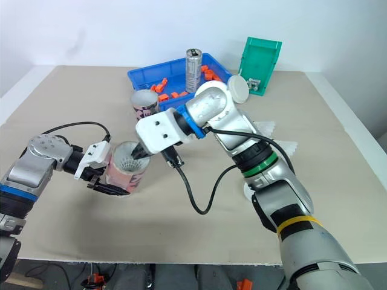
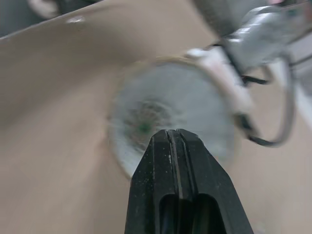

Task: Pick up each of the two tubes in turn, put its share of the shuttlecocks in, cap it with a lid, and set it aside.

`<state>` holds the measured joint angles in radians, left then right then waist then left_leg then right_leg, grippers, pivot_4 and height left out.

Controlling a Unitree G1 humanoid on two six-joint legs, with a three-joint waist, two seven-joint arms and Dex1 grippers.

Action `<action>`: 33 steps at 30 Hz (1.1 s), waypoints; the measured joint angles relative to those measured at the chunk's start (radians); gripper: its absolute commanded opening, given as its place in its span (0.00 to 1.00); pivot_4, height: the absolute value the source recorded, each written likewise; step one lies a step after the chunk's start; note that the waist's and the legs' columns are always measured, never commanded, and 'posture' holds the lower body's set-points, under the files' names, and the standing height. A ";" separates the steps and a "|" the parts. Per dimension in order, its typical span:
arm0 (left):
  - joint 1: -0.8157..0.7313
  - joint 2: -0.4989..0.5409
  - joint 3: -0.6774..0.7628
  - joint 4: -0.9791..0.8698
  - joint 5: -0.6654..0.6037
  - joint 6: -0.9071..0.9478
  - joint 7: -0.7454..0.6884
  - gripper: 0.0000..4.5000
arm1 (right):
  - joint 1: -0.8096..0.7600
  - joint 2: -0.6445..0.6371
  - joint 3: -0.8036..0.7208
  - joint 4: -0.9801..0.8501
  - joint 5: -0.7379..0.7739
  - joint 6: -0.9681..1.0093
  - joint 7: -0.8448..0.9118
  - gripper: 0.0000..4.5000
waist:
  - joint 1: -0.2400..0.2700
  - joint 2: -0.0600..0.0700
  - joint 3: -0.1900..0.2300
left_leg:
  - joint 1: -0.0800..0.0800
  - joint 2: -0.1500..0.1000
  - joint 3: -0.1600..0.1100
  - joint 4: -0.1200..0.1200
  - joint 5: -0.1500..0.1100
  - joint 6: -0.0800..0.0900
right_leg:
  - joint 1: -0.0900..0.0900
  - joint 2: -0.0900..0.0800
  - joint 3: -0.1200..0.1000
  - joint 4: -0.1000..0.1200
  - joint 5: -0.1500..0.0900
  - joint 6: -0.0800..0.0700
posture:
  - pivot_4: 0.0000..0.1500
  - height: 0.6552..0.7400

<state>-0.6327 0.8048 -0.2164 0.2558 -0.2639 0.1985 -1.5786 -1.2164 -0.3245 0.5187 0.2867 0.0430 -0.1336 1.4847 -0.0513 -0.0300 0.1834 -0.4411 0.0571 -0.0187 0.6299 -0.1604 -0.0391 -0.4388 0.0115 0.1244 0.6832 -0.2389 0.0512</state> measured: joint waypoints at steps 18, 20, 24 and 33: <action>0.001 0.002 0.001 0.000 0.000 0.046 0.001 0.68 | -0.113 0.148 0.086 0.261 -0.179 -0.258 0.007 0.01 | 0.000 0.000 0.000 | 0.001 0.003 -0.004 -0.005 0.000 0.000 | -0.001 0.001 -0.009 0.000 0.001 -0.002 | 1.00 1.00; 0.001 0.001 0.005 -0.005 -0.005 0.041 0.000 0.68 | -0.113 0.154 0.055 0.271 -0.128 -0.219 0.031 0.01 | 0.000 0.000 0.000 | 0.001 0.003 -0.005 -0.005 0.000 0.000 | 0.000 0.001 -0.009 0.000 0.001 -0.002 | 1.00 1.00; 0.001 0.001 0.017 -0.014 -0.009 0.037 0.002 0.68 | -0.129 0.117 -0.052 0.265 0.021 -0.113 0.077 0.01 | 0.002 0.000 0.000 | 0.000 0.003 -0.006 -0.005 0.000 0.000 | 0.000 0.001 -0.010 0.000 0.001 -0.003 | 1.00 1.00; 0.034 -0.006 0.021 -0.047 -0.013 0.034 0.015 0.68 | -0.015 -0.349 -0.061 -0.077 0.356 0.041 0.087 0.01 | 0.004 0.000 0.000 | 0.000 0.003 -0.009 -0.008 0.000 0.000 | 0.001 0.000 -0.012 0.000 -0.004 -0.004 | 1.00 1.00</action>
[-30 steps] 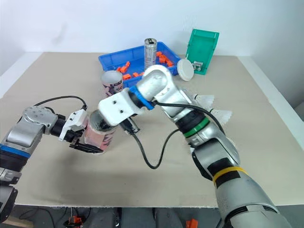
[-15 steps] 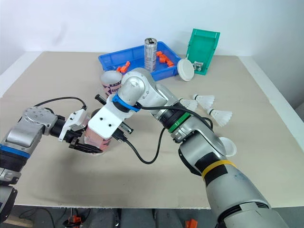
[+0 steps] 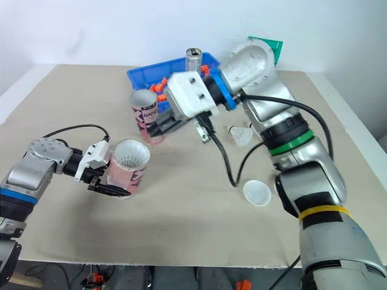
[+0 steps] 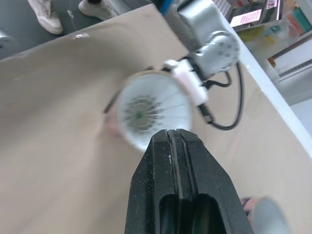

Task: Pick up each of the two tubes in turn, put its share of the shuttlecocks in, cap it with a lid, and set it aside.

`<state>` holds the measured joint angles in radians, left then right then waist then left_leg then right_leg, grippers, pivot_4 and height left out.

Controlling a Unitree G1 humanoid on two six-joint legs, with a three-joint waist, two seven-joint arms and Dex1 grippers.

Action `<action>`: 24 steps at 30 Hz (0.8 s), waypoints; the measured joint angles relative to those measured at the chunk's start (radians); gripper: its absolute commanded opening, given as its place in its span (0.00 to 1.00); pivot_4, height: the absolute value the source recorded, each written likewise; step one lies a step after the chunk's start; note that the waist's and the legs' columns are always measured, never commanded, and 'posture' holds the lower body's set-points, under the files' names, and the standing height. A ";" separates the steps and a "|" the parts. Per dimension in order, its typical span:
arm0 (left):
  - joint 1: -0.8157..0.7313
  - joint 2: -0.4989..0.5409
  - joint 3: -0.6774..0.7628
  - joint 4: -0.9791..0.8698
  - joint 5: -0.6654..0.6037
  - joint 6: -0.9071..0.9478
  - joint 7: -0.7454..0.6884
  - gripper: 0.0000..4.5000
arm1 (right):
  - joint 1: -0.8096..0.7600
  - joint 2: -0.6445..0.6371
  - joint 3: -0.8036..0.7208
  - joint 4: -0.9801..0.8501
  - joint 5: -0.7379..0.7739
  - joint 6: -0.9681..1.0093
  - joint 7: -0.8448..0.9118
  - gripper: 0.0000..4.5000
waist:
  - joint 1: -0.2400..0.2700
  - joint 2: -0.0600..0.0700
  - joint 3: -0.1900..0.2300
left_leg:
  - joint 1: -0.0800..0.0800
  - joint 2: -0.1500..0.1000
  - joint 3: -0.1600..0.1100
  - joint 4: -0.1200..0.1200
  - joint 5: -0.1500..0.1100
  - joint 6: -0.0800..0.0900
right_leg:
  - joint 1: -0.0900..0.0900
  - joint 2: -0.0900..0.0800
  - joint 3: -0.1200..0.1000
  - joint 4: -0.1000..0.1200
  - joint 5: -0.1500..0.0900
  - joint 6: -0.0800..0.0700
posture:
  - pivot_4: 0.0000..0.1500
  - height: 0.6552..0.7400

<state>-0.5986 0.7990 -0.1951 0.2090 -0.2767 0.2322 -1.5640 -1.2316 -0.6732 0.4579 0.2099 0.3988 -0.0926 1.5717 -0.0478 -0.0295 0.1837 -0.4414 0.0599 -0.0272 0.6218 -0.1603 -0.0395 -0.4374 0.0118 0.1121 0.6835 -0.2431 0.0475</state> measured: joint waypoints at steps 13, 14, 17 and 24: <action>0.063 -0.214 0.042 -0.052 -0.057 -0.085 0.139 0.68 | 0.422 -0.379 -0.147 -0.137 -0.083 0.220 -0.002 0.52 | 0.003 0.002 0.001 | 0.001 -0.002 0.003 0.004 0.000 0.000 | 0.001 -0.002 0.003 0.000 0.001 0.003 | 1.00 1.00; 0.061 -0.253 0.042 -0.041 -0.057 -0.104 0.155 0.68 | 0.426 -0.392 -0.139 -0.117 -0.103 0.206 -0.001 0.52 | 0.001 0.002 0.001 | 0.001 -0.002 0.004 0.005 0.000 0.000 | 0.001 -0.002 0.004 0.000 0.001 0.002 | 1.00 1.00; 0.060 -0.354 0.033 -0.019 -0.057 -0.128 0.195 0.68 | 0.431 -0.416 -0.092 -0.034 -0.167 0.138 0.000 0.52 | -0.003 0.002 0.001 | 0.002 -0.002 0.007 0.008 0.000 0.000 | 0.001 -0.002 0.007 0.000 0.003 0.002 | 1.00 1.00; 0.059 -0.475 0.008 0.061 -0.036 -0.195 0.268 0.68 | 0.398 -0.341 -0.025 0.165 -0.296 0.067 0.002 0.52 | -0.008 0.002 0.001 | 0.004 -0.003 0.011 0.010 0.000 0.001 | 0.002 -0.001 0.014 0.000 0.006 0.005 | 1.00 1.00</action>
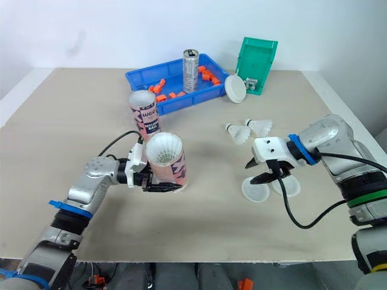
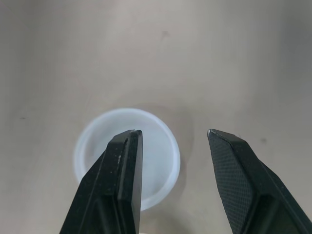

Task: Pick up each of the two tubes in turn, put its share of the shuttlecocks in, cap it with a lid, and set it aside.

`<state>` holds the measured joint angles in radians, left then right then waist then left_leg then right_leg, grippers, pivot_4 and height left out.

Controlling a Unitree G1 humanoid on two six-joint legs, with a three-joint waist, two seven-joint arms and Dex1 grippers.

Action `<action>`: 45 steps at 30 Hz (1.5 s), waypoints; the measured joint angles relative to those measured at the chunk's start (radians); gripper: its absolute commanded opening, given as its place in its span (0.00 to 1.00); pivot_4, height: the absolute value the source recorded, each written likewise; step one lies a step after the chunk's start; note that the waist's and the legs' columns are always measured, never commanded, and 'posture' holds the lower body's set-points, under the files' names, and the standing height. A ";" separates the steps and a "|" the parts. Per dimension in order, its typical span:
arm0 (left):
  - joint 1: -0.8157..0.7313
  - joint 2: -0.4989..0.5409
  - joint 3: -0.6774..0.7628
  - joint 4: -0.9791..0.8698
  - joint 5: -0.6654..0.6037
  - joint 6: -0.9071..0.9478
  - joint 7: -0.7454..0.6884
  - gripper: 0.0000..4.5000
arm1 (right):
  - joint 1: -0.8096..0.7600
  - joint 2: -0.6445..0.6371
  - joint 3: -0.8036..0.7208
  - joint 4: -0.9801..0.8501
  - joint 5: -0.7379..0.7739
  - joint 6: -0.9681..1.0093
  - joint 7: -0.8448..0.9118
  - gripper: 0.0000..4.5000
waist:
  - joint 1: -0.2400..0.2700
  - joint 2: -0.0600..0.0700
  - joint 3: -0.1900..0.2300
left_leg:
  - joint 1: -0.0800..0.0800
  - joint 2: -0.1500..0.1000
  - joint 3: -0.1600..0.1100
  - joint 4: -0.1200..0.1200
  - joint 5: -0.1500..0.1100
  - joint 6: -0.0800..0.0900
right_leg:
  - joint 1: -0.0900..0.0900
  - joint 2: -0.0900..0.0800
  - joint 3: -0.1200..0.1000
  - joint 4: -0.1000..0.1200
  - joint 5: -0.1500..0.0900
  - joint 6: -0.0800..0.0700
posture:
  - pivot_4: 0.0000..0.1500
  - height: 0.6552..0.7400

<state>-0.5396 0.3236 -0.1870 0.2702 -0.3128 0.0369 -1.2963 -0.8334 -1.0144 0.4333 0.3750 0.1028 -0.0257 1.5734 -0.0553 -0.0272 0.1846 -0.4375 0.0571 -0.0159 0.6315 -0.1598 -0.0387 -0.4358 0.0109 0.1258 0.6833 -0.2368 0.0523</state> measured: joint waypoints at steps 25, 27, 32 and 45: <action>0.026 -0.048 -0.031 0.112 0.041 -0.077 0.026 0.68 | -0.073 0.063 0.116 0.196 -0.132 -0.123 0.001 0.04 | -0.012 0.001 -0.002 | 0.011 -0.003 0.002 -0.001 0.000 0.000 | 0.012 -0.001 0.005 -0.002 -0.002 0.002 | 1.00 1.00; 0.026 -0.046 -0.030 0.112 0.040 -0.077 0.026 0.68 | -0.074 0.070 0.116 0.192 -0.124 -0.117 0.001 0.02 | -0.016 0.001 -0.002 | 0.011 -0.003 0.002 -0.002 0.000 0.000 | 0.013 -0.001 0.005 -0.002 -0.002 0.002 | 1.00 1.00; 0.026 -0.043 -0.028 0.114 0.039 -0.078 0.023 0.68 | -0.073 0.072 0.116 0.119 -0.058 -0.063 0.001 0.02 | -0.021 0.001 -0.002 | 0.012 -0.003 0.002 -0.002 0.000 0.000 | 0.013 -0.001 0.005 -0.002 -0.002 0.002 | 1.00 1.00; 0.001 -0.039 -0.028 0.144 0.037 -0.070 -0.008 0.68 | -0.285 0.094 -0.009 -0.161 0.216 0.155 0.002 0.02 | -0.023 0.004 -0.001 | 0.012 -0.003 0.002 -0.004 0.000 0.000 | 0.012 -0.001 0.006 -0.002 -0.002 0.002 | 1.00 1.00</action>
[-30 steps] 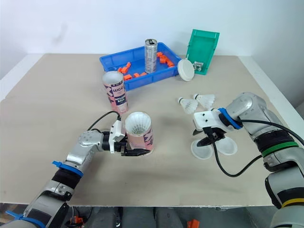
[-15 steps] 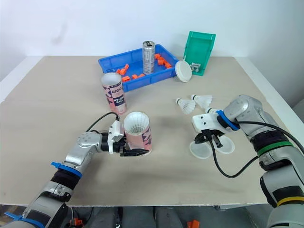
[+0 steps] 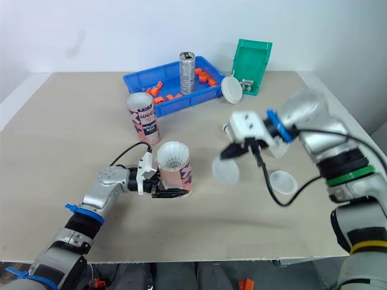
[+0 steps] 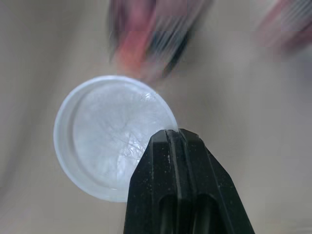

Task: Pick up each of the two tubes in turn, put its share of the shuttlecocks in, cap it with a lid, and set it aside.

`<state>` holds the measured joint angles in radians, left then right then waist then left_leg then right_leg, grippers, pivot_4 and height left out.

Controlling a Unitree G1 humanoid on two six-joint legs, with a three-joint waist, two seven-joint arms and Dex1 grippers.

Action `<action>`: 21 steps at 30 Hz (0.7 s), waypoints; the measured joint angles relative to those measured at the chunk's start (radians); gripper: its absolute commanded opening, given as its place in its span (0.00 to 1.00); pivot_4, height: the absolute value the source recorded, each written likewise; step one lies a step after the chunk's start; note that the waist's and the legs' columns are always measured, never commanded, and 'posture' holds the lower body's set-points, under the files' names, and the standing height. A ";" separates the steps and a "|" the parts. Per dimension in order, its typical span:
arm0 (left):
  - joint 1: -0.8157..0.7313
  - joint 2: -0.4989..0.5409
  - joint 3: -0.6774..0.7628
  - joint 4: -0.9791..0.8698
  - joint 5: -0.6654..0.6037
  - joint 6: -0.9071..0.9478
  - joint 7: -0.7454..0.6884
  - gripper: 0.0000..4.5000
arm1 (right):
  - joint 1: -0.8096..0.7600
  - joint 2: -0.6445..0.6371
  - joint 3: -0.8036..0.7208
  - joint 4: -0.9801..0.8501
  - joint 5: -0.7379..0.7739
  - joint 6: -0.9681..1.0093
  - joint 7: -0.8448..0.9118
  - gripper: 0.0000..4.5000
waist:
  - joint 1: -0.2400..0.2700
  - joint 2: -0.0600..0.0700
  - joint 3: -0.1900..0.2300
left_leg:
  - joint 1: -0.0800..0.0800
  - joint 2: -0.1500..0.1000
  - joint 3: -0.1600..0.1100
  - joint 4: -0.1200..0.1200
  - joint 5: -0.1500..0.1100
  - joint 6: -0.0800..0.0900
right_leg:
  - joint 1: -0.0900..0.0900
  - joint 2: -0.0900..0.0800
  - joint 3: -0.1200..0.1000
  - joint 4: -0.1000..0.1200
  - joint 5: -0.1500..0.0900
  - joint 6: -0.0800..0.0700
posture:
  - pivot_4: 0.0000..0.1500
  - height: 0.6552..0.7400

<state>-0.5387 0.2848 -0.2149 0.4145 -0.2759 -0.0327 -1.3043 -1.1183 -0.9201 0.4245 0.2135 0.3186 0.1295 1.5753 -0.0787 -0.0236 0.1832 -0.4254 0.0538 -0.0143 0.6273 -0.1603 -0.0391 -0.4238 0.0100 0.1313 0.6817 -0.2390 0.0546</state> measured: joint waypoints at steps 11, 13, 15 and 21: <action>-0.077 0.061 -0.057 -0.001 0.013 0.087 -0.124 0.68 | -0.177 0.192 0.052 -0.116 0.022 -0.042 0.002 0.02 | 0.000 -0.004 -0.004 | 0.001 0.001 -0.005 -0.008 -0.004 -0.001 | 0.000 0.001 -0.005 0.000 -0.008 0.000 | 1.00 1.00; -0.096 0.067 -0.072 0.004 0.033 0.080 -0.135 0.68 | -0.204 0.221 0.054 -0.080 -0.005 -0.068 0.002 0.02 | 0.000 -0.004 -0.004 | 0.000 0.001 -0.005 -0.008 -0.005 0.000 | 0.000 0.001 -0.005 0.000 -0.008 0.000 | 1.00 1.00; -0.103 0.069 -0.079 0.008 0.037 0.074 -0.138 0.68 | -0.216 0.232 0.062 -0.063 -0.014 -0.088 0.002 0.02 | 0.000 -0.004 -0.004 | 0.000 0.001 -0.005 -0.008 -0.005 0.000 | 0.001 0.001 -0.006 0.000 -0.008 0.000 | 1.00 1.00; -0.102 0.077 -0.083 0.011 0.038 0.053 -0.138 0.68 | -0.224 0.237 0.102 -0.026 -0.024 -0.137 0.002 0.02 | 0.000 -0.003 -0.004 | 0.001 0.001 -0.005 -0.008 -0.005 0.001 | 0.001 0.001 -0.006 0.000 -0.009 -0.001 | 1.00 1.00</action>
<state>-0.6403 0.3621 -0.2974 0.4255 -0.2376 0.0201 -1.4423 -1.3424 -0.6827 0.5266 0.1873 0.2942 -0.0075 1.5773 -0.0790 -0.0270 0.1792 -0.4242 0.0547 -0.0197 0.6192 -0.1657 -0.0381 -0.4228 0.0109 0.1253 0.6818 -0.2475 0.0538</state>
